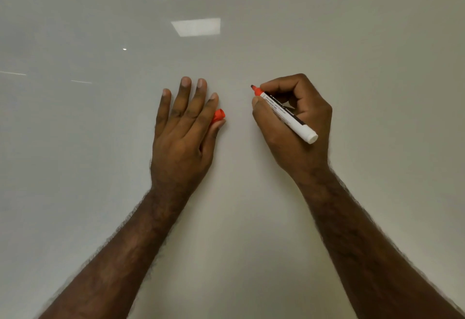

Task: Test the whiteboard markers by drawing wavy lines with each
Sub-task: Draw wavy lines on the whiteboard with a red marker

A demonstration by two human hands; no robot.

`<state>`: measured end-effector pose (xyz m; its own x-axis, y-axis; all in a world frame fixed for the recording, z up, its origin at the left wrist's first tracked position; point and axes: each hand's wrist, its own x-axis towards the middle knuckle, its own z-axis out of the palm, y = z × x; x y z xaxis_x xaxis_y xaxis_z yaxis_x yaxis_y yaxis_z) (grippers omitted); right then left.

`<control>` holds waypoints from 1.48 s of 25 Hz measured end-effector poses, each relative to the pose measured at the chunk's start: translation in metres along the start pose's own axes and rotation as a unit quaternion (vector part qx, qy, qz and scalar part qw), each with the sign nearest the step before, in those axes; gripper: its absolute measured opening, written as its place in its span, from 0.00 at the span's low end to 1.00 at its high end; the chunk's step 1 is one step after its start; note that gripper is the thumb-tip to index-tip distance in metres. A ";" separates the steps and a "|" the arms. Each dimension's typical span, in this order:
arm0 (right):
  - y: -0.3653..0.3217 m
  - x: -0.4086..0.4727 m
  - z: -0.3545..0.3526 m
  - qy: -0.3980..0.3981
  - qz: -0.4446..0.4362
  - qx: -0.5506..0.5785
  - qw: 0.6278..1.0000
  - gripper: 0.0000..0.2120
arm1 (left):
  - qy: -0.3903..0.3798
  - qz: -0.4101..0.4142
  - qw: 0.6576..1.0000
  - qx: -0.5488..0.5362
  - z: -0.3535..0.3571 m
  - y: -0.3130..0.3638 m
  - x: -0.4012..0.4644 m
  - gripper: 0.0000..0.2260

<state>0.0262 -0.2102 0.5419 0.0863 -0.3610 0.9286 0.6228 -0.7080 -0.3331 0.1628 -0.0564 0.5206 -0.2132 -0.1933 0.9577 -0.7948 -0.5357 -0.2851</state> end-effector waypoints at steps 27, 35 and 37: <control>0.004 -0.055 -0.004 0.048 0.081 -0.060 0.994 0.06 | 0.018 -0.017 1.000 0.003 0.001 0.002 -0.005 0.18; 0.009 -0.073 -0.016 0.022 0.123 -0.043 0.991 0.07 | 0.012 -0.024 1.000 0.004 0.001 0.005 -0.008 0.19; 0.006 -0.061 -0.020 0.047 0.110 -0.018 0.993 0.06 | 0.016 -0.026 1.000 0.001 0.001 0.006 -0.009 0.18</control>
<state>0.0095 -0.2049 0.4801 0.1433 -0.5630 0.8140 0.5683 -0.6266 -0.5334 0.1606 -0.0583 0.5103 -0.1907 -0.1389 0.9718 -0.8043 -0.5454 -0.2358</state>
